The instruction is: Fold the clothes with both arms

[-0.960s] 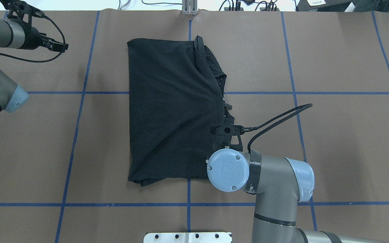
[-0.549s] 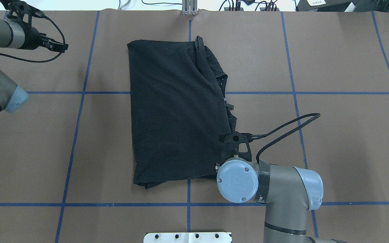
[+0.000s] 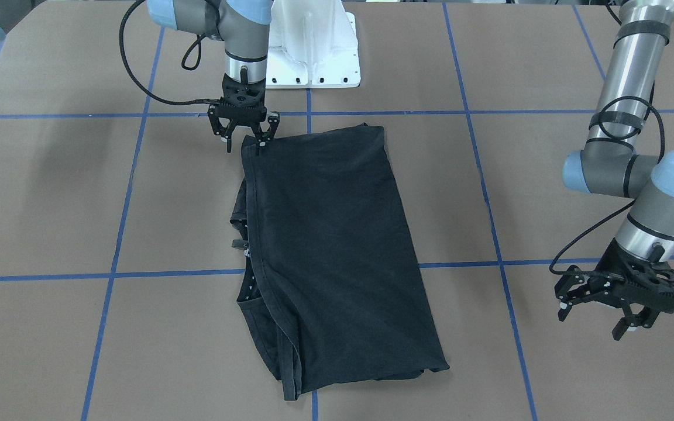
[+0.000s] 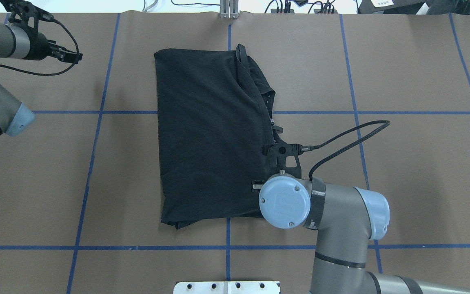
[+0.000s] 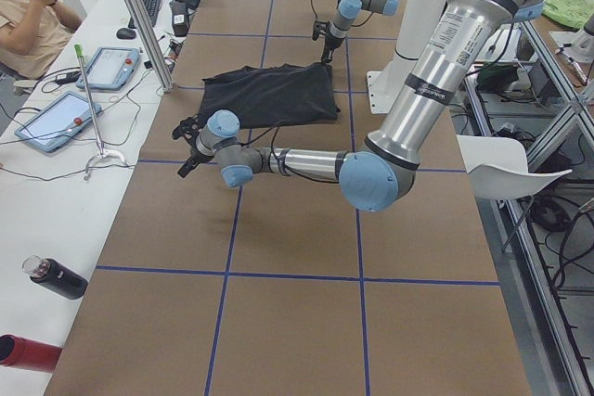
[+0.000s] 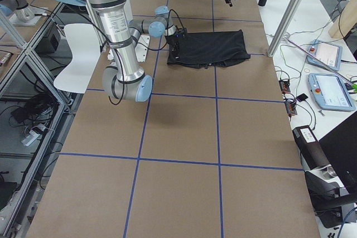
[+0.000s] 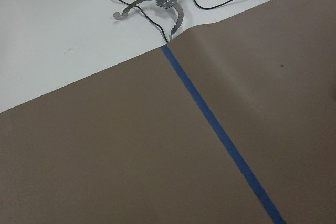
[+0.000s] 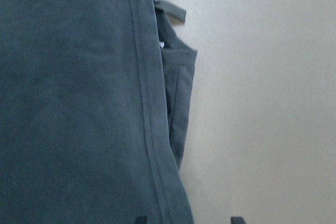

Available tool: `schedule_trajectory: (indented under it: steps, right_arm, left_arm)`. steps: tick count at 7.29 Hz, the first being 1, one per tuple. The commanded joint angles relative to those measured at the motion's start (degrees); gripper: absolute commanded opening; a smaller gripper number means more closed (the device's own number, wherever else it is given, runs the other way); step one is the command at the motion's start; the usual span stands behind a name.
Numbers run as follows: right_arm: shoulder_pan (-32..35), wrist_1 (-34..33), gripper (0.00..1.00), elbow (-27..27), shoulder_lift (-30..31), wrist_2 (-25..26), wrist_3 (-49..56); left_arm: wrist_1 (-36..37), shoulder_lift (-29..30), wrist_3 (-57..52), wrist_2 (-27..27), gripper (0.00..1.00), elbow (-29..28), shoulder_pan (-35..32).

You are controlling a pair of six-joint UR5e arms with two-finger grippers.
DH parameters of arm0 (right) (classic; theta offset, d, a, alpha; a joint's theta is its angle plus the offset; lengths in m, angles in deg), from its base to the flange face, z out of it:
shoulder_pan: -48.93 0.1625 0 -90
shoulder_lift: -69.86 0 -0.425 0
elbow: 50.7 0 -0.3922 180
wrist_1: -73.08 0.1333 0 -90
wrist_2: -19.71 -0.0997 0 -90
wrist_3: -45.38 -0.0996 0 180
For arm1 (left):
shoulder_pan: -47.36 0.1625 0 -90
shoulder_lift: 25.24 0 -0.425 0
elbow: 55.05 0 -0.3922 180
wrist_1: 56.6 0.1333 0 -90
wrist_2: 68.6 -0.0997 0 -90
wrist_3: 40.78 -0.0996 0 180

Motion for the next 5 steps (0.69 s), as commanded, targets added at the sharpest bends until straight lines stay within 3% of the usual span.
schedule_trajectory:
  steps: [1,2,4,5]
  right_arm:
    - [9.00,0.05,1.00,4.08,-6.50,-4.66,6.63]
    - [12.00,2.32,1.00,11.25,-12.63,-6.09,7.78]
    - [16.66,15.19,1.00,27.07,-17.95,-8.55,10.41]
    - [18.86,17.69,1.00,33.75,-21.45,-9.43,11.91]
  left_arm:
    - [0.00,0.00,0.07,0.00,1.00,0.01,0.00]
    - [0.00,0.00,0.94,0.00,1.00,0.10,0.00]
    - [0.00,0.00,3.23,0.00,1.00,0.28,0.08]
    - [0.00,0.00,3.32,0.00,1.00,0.28,0.00]
